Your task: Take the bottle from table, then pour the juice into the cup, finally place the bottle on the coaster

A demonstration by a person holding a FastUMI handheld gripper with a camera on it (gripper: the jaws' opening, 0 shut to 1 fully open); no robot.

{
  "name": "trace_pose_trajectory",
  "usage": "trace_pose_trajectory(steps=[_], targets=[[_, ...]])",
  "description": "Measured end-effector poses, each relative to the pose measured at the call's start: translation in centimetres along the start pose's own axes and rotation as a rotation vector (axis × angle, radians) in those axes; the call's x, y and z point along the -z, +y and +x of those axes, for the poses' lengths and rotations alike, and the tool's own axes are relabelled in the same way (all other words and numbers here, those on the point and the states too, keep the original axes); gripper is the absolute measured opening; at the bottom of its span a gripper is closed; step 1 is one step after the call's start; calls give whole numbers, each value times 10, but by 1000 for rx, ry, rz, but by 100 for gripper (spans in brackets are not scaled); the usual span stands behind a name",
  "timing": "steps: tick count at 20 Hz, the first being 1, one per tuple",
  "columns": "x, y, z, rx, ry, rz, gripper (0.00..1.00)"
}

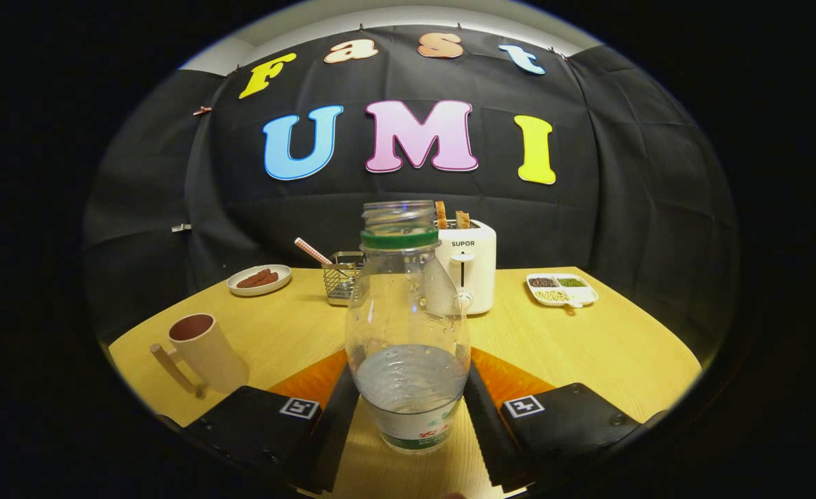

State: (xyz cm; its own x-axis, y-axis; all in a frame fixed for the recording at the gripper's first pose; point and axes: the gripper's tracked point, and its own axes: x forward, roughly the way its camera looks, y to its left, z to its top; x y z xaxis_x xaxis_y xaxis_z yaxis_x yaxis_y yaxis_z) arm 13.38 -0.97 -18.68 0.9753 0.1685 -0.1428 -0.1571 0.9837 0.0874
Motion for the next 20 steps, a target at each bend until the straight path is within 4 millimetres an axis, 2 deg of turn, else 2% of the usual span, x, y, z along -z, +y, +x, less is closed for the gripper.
trace_pose_trajectory(steps=[10,16,20], targets=[[-3,0,-2,-23,36,-50,74],[-36,15,-3,-55,-23,-184,74],[-55,35,-4,-86,-34,-288,74]])
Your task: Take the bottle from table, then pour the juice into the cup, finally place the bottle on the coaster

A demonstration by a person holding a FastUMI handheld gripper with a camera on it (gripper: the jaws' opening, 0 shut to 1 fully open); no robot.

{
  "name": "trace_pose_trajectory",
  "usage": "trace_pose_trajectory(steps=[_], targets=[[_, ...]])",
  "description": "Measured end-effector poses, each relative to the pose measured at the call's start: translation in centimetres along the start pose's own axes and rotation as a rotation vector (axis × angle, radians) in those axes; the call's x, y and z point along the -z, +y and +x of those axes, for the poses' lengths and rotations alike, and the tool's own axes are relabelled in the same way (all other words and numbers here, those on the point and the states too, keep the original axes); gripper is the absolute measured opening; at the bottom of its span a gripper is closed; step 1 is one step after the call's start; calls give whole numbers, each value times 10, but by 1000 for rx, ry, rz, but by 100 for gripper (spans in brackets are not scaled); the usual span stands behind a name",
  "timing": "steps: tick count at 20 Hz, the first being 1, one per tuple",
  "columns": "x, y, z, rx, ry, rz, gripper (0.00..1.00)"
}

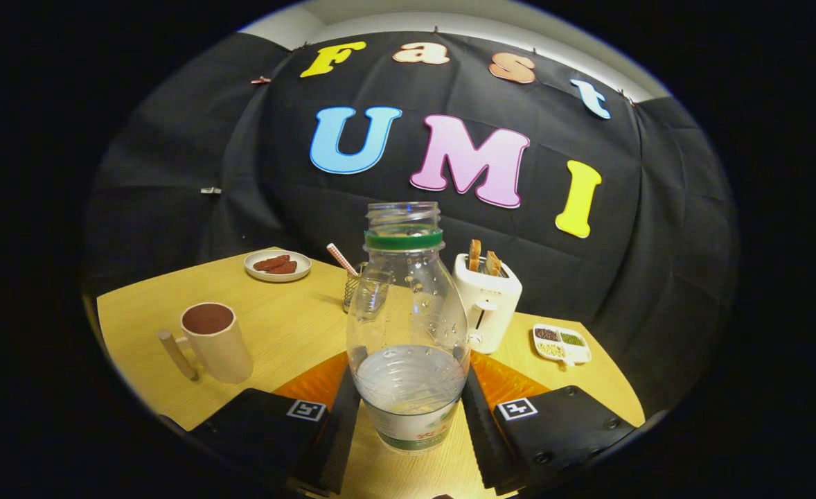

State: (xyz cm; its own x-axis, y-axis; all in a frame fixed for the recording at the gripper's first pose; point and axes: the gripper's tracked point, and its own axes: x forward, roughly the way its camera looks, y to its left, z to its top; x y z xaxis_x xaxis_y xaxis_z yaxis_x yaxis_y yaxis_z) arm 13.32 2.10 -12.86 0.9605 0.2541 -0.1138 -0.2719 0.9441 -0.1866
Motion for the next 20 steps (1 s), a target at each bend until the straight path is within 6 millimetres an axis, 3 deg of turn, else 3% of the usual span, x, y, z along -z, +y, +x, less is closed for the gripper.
trace_pose_trajectory(steps=[10,20], targets=[[-30,36,14,-29,6,-344,74],[-22,68,28,-37,47,-604,74]])
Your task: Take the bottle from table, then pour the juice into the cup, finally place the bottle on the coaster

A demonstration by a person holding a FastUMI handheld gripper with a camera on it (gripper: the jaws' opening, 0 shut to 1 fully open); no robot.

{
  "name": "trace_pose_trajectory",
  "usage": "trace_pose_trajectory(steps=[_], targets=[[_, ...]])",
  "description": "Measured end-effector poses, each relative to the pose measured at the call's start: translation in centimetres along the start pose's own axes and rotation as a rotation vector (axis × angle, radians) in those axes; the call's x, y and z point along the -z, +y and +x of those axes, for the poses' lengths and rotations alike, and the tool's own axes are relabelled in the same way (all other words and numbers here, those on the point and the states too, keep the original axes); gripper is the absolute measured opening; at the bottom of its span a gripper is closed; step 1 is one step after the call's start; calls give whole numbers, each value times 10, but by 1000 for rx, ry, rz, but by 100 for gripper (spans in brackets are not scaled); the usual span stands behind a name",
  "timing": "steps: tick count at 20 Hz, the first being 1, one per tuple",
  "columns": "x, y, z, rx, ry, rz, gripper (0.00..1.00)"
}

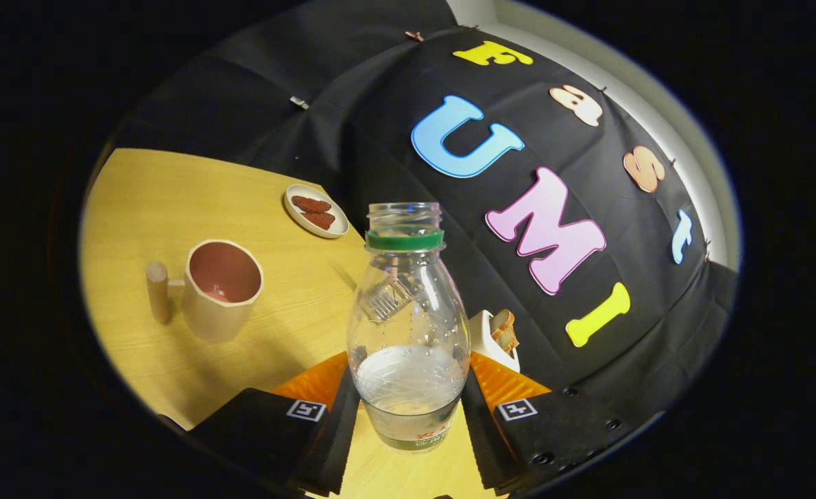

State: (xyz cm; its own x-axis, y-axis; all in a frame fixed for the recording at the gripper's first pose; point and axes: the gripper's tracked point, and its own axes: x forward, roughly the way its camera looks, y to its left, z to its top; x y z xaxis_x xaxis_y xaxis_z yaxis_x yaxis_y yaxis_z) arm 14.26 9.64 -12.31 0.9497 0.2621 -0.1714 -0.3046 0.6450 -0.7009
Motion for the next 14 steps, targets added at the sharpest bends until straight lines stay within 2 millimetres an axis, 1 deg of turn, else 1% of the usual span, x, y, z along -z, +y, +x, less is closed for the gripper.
trace_pose_trajectory(steps=[2,4,8,10,14], targets=[[6,4,1,-3,23,-21,74],[4,7,4,1,39,-51,74],[11,8,13,1,88,-174,74],[15,13,18,-8,104,-200,74],[6,25,21,-20,79,-274,74]])
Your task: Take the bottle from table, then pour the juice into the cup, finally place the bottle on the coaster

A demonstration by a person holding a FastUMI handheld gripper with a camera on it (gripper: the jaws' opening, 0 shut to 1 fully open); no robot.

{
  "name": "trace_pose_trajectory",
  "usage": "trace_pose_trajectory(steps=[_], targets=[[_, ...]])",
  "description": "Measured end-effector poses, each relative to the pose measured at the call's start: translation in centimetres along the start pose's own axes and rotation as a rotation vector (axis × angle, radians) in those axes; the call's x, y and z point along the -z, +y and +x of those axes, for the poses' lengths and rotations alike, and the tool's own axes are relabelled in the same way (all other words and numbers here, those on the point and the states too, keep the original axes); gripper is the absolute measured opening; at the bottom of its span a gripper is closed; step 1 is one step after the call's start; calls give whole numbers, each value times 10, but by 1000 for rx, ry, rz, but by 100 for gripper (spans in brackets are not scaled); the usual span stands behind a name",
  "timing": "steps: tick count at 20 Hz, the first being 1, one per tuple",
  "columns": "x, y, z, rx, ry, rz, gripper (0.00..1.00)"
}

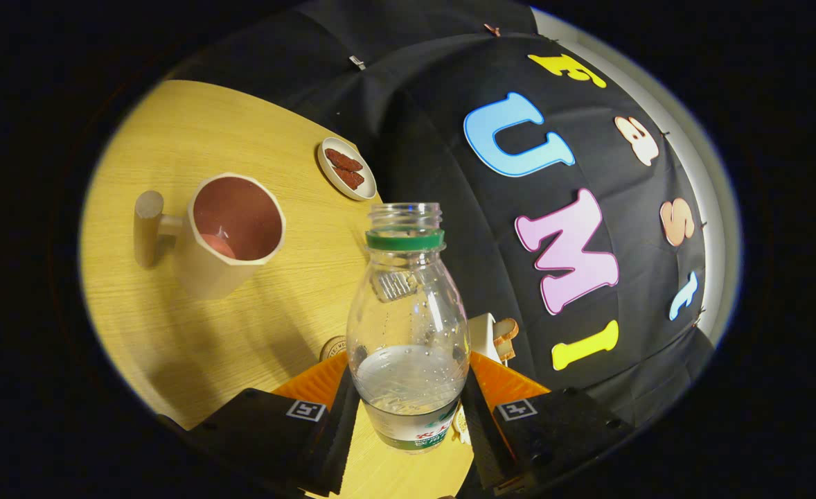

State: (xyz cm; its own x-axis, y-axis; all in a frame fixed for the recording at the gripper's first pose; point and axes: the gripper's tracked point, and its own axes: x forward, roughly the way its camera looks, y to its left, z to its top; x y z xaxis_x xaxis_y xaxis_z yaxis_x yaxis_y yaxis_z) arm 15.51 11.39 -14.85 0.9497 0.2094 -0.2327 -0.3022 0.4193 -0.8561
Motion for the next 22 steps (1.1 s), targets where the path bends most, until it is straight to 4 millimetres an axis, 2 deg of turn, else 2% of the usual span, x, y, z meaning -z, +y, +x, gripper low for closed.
trace_pose_trajectory(steps=[5,12,15,22], targets=[[-7,18,2,-40,-21,-122,74],[-12,26,14,-51,-19,-206,74],[-10,36,22,-88,-21,-250,74],[-7,38,30,-80,-14,-362,74]])
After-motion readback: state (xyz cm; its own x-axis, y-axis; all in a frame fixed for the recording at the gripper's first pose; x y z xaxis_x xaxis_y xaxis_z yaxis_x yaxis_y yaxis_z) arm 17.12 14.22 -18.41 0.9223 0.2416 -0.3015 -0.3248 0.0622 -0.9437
